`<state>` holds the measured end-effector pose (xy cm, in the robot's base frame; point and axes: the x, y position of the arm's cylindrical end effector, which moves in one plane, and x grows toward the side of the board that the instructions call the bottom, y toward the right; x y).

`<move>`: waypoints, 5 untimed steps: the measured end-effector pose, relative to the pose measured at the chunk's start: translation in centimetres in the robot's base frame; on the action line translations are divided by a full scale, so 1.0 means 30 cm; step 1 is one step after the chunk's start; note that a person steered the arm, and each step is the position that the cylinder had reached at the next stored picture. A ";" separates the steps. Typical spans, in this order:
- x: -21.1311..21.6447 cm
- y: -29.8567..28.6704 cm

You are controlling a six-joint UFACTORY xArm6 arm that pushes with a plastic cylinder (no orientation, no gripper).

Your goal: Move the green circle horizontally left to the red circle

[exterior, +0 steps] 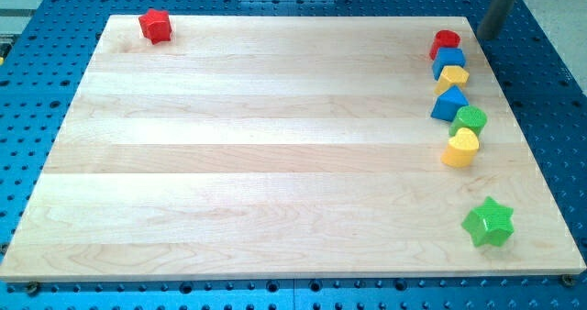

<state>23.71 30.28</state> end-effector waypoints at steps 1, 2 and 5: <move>0.004 -0.047; 0.042 -0.046; 0.750 0.130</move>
<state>46.21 34.18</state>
